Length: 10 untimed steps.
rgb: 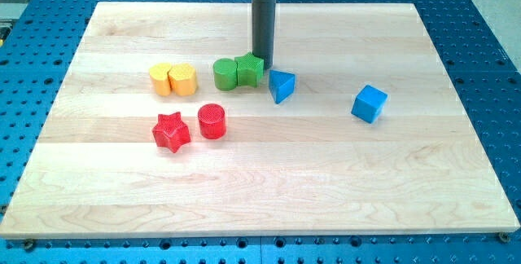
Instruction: Adjust the green blocks in a horizontal line with the yellow blocks
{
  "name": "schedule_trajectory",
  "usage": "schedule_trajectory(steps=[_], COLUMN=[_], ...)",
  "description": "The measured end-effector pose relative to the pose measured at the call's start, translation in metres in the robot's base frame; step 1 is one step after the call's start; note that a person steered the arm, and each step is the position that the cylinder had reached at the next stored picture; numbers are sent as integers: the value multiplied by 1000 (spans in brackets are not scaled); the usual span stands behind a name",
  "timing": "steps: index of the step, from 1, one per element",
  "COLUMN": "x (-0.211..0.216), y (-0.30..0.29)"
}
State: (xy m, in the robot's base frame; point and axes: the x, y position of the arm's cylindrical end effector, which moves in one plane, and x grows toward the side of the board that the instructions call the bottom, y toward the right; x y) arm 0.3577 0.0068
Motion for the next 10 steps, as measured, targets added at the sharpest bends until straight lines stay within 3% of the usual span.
schedule_trajectory(steps=[4, 8, 10], x=[3, 24, 8], y=[7, -35, 19])
